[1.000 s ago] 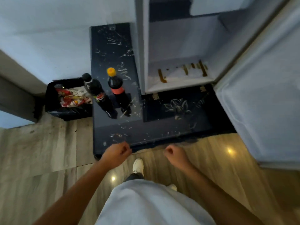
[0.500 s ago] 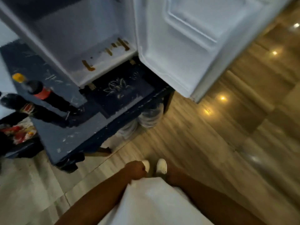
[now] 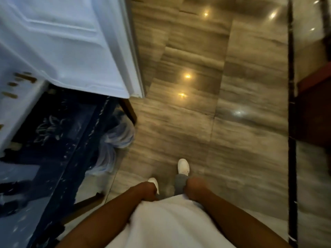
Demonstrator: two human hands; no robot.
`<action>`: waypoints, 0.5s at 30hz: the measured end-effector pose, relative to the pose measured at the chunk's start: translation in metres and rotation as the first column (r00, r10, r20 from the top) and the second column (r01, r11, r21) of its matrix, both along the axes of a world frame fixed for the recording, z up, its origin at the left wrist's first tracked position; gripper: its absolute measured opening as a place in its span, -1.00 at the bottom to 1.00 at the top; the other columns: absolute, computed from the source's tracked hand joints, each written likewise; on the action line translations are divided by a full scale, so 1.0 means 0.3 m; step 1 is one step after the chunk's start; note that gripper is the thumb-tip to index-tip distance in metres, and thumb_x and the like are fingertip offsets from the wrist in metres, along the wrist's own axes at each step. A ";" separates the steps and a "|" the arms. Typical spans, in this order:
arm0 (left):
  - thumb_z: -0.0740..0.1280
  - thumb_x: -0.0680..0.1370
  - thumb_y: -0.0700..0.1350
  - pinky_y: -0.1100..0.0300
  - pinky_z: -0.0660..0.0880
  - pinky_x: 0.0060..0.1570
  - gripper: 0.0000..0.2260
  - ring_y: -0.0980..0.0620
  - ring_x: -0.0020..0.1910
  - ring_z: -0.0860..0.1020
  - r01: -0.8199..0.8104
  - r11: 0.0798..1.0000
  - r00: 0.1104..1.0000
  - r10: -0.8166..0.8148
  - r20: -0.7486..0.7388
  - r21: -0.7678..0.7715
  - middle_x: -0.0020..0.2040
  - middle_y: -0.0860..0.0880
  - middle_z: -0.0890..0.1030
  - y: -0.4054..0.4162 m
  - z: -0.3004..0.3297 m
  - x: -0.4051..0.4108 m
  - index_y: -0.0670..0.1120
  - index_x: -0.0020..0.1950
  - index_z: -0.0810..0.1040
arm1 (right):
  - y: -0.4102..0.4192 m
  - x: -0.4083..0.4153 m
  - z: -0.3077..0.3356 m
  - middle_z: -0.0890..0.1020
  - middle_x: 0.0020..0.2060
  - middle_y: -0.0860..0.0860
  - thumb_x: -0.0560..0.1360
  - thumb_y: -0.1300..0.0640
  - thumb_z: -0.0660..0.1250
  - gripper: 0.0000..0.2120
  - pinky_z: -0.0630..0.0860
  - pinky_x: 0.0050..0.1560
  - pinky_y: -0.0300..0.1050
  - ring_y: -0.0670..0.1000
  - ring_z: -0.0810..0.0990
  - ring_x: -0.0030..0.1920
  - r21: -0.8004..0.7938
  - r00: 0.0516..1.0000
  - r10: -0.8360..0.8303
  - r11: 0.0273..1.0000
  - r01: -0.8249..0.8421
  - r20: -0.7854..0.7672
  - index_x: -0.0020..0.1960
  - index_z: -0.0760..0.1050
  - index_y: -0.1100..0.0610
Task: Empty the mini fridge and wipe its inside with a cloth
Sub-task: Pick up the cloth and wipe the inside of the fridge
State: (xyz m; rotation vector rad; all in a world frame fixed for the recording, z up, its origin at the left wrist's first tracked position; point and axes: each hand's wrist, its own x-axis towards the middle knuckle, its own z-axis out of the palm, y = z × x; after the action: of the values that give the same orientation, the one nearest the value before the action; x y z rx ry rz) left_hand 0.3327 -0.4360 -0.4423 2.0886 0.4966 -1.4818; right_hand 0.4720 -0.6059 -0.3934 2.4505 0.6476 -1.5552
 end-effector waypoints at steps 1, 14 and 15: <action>0.30 0.56 0.12 0.08 0.41 0.23 -0.56 -0.18 0.28 0.52 -0.001 1.000 1.000 0.001 0.028 0.002 0.31 -0.22 0.54 -0.009 -0.015 0.038 -0.17 0.28 0.55 | -0.024 0.034 -0.012 0.66 0.12 0.20 0.57 0.09 0.23 -0.71 0.47 0.00 -0.02 0.21 0.64 0.16 -0.007 1.000 -0.021 1.000 0.021 0.013 0.16 0.60 0.20; 0.25 0.56 0.09 0.03 0.46 0.22 -0.64 -0.17 0.27 0.53 -0.213 0.950 0.974 0.187 0.132 0.229 0.29 -0.17 0.55 0.059 0.036 0.771 -0.11 0.23 0.55 | -0.129 0.741 -0.212 0.51 0.43 0.12 0.48 -0.20 0.21 -0.39 0.44 0.40 -0.01 0.16 0.50 0.41 -0.024 0.990 -0.067 0.998 0.064 -0.126 0.45 0.42 0.07; 0.26 0.56 0.09 0.04 0.46 0.22 -0.63 -0.17 0.26 0.53 -0.252 0.941 0.963 0.220 0.154 0.228 0.28 -0.17 0.56 0.078 0.048 0.825 -0.12 0.23 0.54 | -0.099 0.794 -0.164 0.47 0.46 0.13 0.51 -0.20 0.21 -0.38 0.40 0.43 -0.02 0.16 0.46 0.44 -0.020 0.988 -0.049 0.999 0.047 -0.146 0.48 0.38 0.08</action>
State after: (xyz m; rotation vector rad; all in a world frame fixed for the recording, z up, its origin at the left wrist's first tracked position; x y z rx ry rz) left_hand 0.5801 -0.4126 -0.4279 2.2009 0.8876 -1.1912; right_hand 0.7103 -0.6357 -0.4427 2.3730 0.6004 -1.7650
